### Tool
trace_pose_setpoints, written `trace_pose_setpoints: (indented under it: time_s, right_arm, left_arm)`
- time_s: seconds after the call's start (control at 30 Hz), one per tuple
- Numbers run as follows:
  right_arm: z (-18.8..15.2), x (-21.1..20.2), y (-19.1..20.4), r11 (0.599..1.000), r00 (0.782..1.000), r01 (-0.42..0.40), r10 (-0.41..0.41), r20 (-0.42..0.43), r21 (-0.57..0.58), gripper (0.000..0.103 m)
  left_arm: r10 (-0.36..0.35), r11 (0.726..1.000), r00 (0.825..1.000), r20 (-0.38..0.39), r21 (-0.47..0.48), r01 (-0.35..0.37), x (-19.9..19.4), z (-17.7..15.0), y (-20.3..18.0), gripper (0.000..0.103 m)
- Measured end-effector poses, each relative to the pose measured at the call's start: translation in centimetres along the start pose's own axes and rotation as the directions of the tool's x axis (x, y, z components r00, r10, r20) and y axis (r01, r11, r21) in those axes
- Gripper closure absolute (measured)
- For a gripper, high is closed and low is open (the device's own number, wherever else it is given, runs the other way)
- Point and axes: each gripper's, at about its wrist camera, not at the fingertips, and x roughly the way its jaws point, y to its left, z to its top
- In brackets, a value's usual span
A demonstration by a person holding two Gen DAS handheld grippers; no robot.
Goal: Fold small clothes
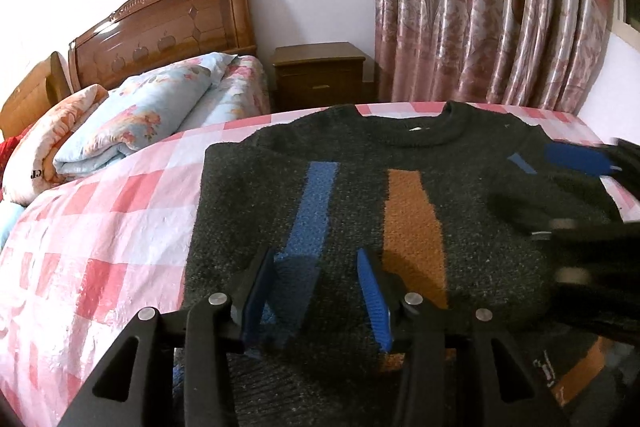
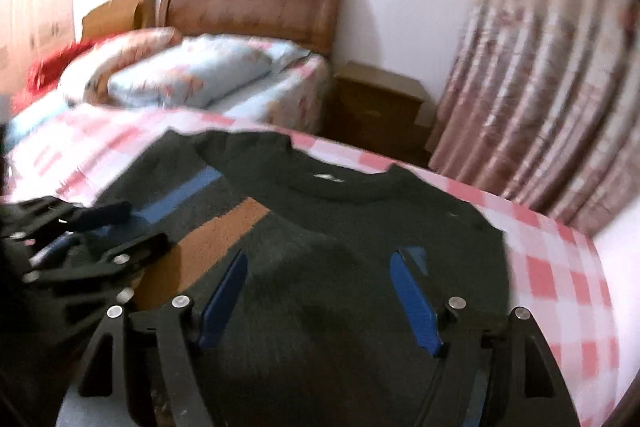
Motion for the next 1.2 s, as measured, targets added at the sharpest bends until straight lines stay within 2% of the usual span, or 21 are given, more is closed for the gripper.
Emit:
trace_pose_setpoints:
  time_s: [0.07, 0.1, 0.17, 0.23, 0.3, 0.33, 0.4, 0.43, 0.5, 0.67, 0.77, 0.87, 0.93, 0.97, 1.03, 1.2]
  right_arm:
    - [-0.2, 2.8, 0.0, 0.999, 0.994, -0.048, 0.047, -0.102, -0.01, 0.0]
    - [-0.5, 2.9, -0.6, 0.997, 0.995, -0.07, 0.071, -0.068, 0.019, 0.0]
    - [-1.1, 2.9, -2.1, 0.994, 0.993, -0.081, 0.086, -0.076, 0.071, 0.0]
    - [-1.7, 1.9, -3.1, 0.994, 0.995, -0.02, 0.031, -0.099, 0.103, 0.0]
    - [-3.0, -0.3, -4.2, 0.991, 0.998, 0.032, -0.025, -0.056, 0.132, 0.0]
    - [-3.9, -0.9, -4.7, 0.988, 0.999, 0.03, -0.023, -0.049, 0.15, 0.0]
    - [-6.0, -0.7, -5.6, 0.984, 0.996, 0.014, 0.002, -0.09, 0.176, 0.0]
    - [-6.7, -1.2, -6.3, 0.98, 0.998, -0.035, 0.043, -0.038, 0.195, 0.0]
    - [-6.8, -1.1, -6.6, 0.981, 0.997, -0.049, 0.059, -0.048, 0.189, 0.0]
    - [-6.8, -2.1, -5.2, 0.981, 0.999, 0.041, -0.035, -0.035, 0.19, 0.0]
    - [-7.9, -5.1, -4.5, 0.977, 1.0, -0.016, 0.016, 0.003, 0.212, 0.0]
    - [-9.5, -5.4, -3.3, 0.992, 0.998, -0.024, 0.031, -0.059, 0.123, 0.0]
    - [-11.0, -4.6, -3.9, 0.99, 0.992, -0.04, 0.055, -0.111, 0.134, 0.0]
    - [-11.0, -4.8, -4.6, 0.984, 0.993, -0.05, 0.066, -0.093, 0.168, 0.0]
    - [-10.9, -4.5, -5.4, 0.978, 0.993, -0.039, 0.062, -0.102, 0.207, 0.0]
    - [-10.6, -4.2, -5.0, 0.984, 0.992, -0.027, 0.048, -0.113, 0.178, 0.0]
  left_arm:
    - [0.005, 1.0, 1.0, 0.001, 0.001, -0.005, 0.0, 0.0, 0.0, 0.058]
    - [0.007, 1.0, 1.0, 0.001, 0.002, -0.007, 0.0, 0.0, 0.0, 0.058]
    - [0.0, 1.0, 1.0, 0.001, -0.001, 0.0, 0.0, 0.0, 0.1, 0.058]
    - [-0.002, 1.0, 1.0, 0.0, -0.005, 0.002, 0.0, 0.0, 0.2, 0.058]
    - [-0.01, 1.0, 1.0, -0.001, -0.012, 0.01, 0.1, 0.1, 0.3, 0.058]
    - [-0.013, 1.0, 1.0, -0.002, -0.015, 0.013, 0.1, 0.1, 0.3, 0.058]
    - [-0.026, 0.999, 1.0, -0.004, -0.026, 0.026, 0.2, 0.1, 0.5, 0.058]
    - [-0.03, 0.999, 1.0, -0.004, -0.029, 0.03, 0.2, 0.1, 0.6, 0.058]
    - [-0.029, 0.999, 1.0, -0.004, -0.03, 0.029, 0.2, 0.1, 0.6, 0.058]
    - [-0.053, 0.998, 0.999, -0.002, -0.047, 0.052, 0.0, 0.0, 1.1, 0.058]
    - [-0.072, 0.995, 0.997, 0.006, -0.071, 0.072, -2.7, -1.4, 1.9, 0.061]
    - [-0.157, 0.986, 0.986, 0.047, -0.046, 0.159, -6.6, -4.6, 2.5, 0.058]
    - [-0.131, 0.991, 0.991, -0.015, -0.005, 0.131, -6.6, -7.2, 2.0, 0.058]
    - [-0.122, 0.993, 0.991, -0.058, 0.001, 0.122, -6.1, -8.1, 2.0, 0.059]
    - [-0.107, 0.994, 0.993, -0.044, 0.002, 0.107, -6.7, -8.5, 2.3, 0.058]
    - [-0.078, 0.997, 0.994, -0.071, -0.002, 0.078, -5.9, -8.1, 2.2, 0.054]
